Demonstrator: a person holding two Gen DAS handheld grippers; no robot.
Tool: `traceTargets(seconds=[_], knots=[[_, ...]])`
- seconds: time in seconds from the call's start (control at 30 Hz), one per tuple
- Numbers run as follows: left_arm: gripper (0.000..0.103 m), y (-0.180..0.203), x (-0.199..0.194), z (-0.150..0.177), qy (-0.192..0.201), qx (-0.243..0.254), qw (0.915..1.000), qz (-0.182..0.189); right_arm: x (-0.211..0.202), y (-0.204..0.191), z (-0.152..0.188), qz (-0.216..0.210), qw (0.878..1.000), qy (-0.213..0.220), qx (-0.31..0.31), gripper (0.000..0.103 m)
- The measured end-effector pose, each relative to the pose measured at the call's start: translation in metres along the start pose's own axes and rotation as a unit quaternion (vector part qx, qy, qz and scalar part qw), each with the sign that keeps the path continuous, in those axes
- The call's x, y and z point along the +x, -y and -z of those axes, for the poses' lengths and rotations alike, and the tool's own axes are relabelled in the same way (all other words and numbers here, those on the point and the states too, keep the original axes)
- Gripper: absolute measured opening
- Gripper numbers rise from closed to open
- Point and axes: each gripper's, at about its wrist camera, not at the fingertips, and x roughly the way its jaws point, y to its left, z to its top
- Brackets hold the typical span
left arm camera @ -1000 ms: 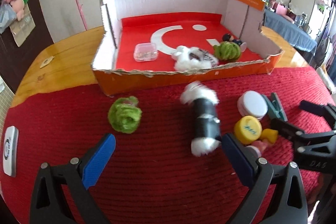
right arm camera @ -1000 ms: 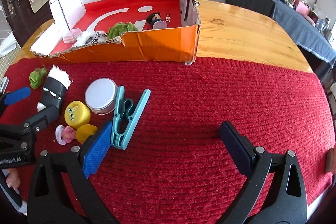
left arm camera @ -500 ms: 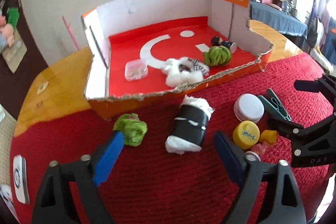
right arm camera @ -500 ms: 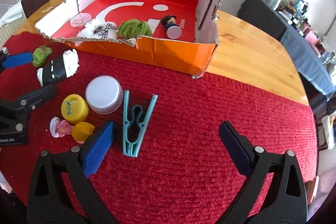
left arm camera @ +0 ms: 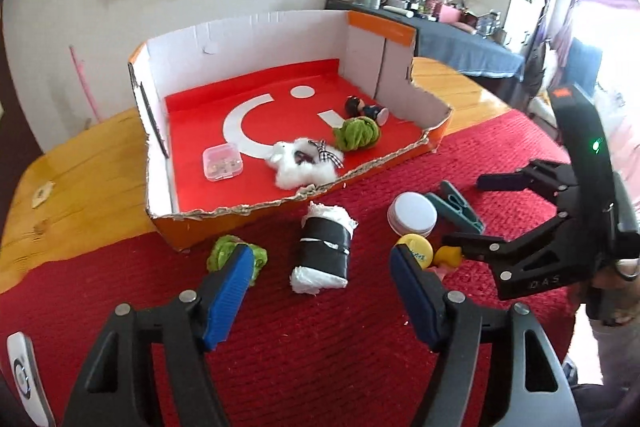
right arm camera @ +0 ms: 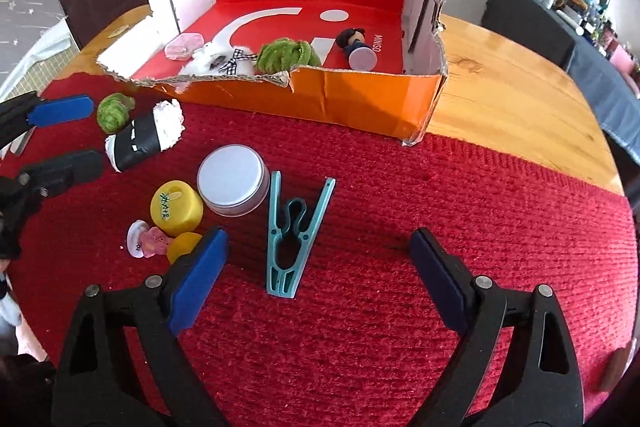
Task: Organize objects
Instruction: 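Grasp the black-and-white plush doll with left tool while right tool grasps teal clothespin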
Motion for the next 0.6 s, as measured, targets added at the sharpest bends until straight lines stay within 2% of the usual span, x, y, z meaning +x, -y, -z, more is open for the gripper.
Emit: traceTargets(seconds=[0.2, 0.43, 0.47, 0.53, 0.6], knots=[[0.064, 0.002, 0.01, -0.002, -0.016, 0.018, 0.9992, 0.031, -0.002, 0.0, 0.004, -0.006, 1.0, 0.01, -0.004, 0.092], [0.063, 0.012, 0.029, 0.0, -0.03, 0.052, 0.998, 0.017, -0.004, 0.0, 0.006, -0.012, 1.0, 0.018, -0.004, 0.091], [0.063, 0.013, 0.033, 0.001, -0.035, 0.054, 0.9977, 0.018, -0.004, 0.0, 0.006, -0.015, 1.0, 0.021, -0.003, 0.088], [0.057, 0.016, 0.042, 0.004, -0.045, 0.059, 0.997, 0.023, -0.004, 0.0, 0.007, -0.013, 1.0, 0.024, -0.003, 0.082], [0.039, 0.018, 0.045, 0.008, -0.039, 0.065, 0.9971, 0.012, -0.005, 0.0, 0.007, -0.009, 0.999, 0.032, -0.006, 0.063]])
